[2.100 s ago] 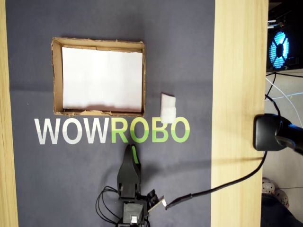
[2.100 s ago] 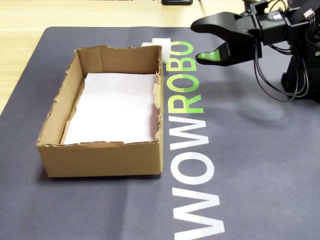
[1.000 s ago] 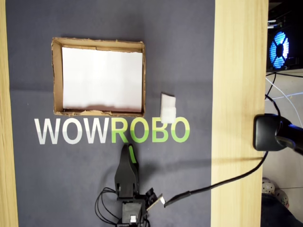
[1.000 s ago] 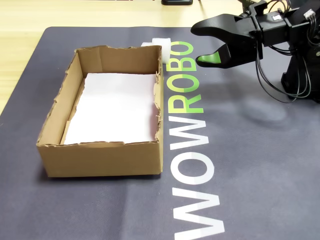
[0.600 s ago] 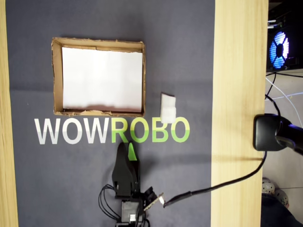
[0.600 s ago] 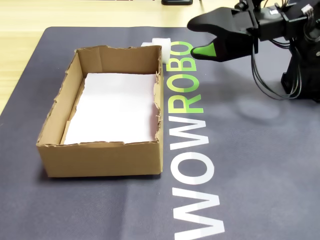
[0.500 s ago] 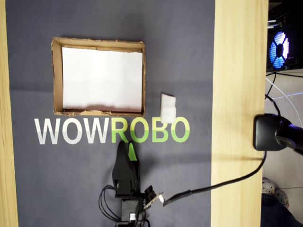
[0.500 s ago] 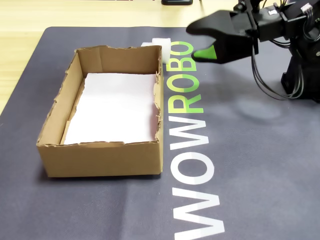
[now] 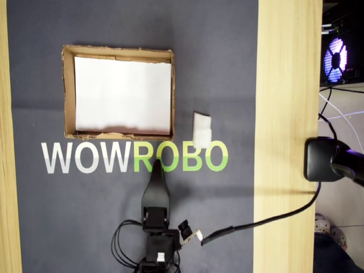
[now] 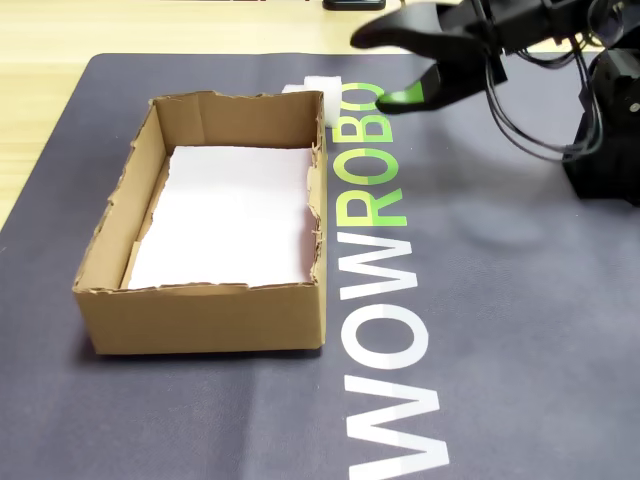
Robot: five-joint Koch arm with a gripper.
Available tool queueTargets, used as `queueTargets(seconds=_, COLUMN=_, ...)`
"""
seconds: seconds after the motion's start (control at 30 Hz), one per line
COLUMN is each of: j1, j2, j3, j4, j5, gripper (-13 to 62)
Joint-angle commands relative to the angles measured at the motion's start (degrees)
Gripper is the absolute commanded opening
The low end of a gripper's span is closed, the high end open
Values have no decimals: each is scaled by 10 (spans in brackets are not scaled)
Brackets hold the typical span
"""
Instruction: Put the block into the box.
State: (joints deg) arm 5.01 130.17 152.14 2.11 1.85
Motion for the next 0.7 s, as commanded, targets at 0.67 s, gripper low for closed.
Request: queueTargets(seconds=0.67, j1=89, j2=-91, j3=-150, j4=142, j5=497, gripper=308)
